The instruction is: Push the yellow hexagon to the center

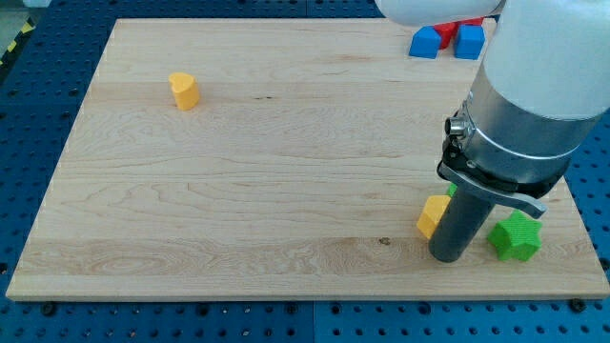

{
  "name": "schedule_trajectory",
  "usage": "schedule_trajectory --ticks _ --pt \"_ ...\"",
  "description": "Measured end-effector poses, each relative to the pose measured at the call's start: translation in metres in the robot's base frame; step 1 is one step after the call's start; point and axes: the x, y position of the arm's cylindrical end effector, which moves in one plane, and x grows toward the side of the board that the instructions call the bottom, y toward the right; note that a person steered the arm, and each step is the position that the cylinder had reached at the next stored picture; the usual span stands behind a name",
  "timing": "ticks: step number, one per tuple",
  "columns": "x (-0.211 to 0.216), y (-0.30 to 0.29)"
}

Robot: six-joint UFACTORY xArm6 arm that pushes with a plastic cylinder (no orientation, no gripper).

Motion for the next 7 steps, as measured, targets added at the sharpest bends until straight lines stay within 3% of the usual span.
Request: schedule_trajectory --ticks 3,7 --pt "0.000 0.024" --pt "-0.023 0.004"
